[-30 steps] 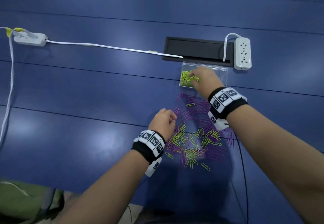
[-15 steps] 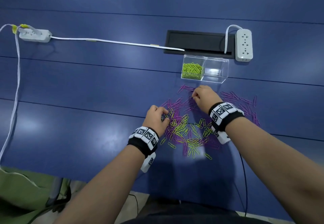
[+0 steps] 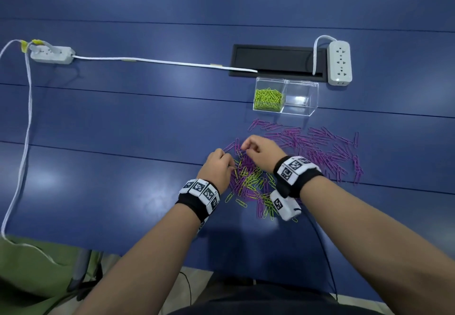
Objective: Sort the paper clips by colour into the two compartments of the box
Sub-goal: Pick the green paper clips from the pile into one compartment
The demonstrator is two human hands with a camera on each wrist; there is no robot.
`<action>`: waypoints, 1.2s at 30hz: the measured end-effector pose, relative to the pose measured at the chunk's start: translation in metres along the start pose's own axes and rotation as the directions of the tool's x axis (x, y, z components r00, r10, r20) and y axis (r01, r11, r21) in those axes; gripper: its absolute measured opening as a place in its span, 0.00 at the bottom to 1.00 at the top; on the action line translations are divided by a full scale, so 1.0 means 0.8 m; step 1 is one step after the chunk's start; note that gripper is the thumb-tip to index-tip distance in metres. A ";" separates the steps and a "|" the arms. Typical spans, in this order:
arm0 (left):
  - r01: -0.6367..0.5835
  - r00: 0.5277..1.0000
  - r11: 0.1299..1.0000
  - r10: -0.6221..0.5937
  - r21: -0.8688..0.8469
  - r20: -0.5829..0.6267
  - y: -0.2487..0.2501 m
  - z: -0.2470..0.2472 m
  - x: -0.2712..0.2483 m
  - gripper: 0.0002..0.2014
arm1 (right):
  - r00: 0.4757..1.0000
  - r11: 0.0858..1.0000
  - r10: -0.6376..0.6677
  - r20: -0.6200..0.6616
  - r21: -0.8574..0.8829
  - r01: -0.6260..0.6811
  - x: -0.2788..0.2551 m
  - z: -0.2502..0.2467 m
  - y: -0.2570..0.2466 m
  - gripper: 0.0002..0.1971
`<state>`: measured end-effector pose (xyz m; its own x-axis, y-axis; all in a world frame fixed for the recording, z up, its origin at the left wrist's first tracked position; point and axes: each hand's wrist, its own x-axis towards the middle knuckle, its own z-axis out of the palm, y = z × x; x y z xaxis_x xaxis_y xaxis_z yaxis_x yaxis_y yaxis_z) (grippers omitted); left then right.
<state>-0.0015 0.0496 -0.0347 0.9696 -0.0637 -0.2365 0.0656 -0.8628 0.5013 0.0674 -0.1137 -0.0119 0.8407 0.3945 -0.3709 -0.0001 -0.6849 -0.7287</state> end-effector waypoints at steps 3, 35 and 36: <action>0.016 0.999 0.997 -0.018 -0.072 -0.030 -0.004 -0.002 -0.006 0.04 | 0.989 0.964 -0.111 0.100 -0.232 0.132 0.008 0.007 -0.003 0.09; 0.446 0.798 0.383 -0.579 -0.809 0.166 -0.006 -0.022 0.005 0.12 | 0.964 0.893 0.168 -0.209 -0.381 -0.238 -0.001 -0.017 0.025 0.13; 0.447 0.800 0.401 -0.578 -0.800 0.157 -0.009 -0.022 0.006 0.10 | 0.959 0.884 0.181 -0.218 -0.391 -0.256 0.001 -0.015 0.023 0.14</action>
<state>0.0068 0.0644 -0.0246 0.7010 0.3692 -0.6102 0.6483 0.0265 0.7609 0.0746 -0.1337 -0.0187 0.9244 0.1207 -0.3617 -0.0032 -0.9461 -0.3239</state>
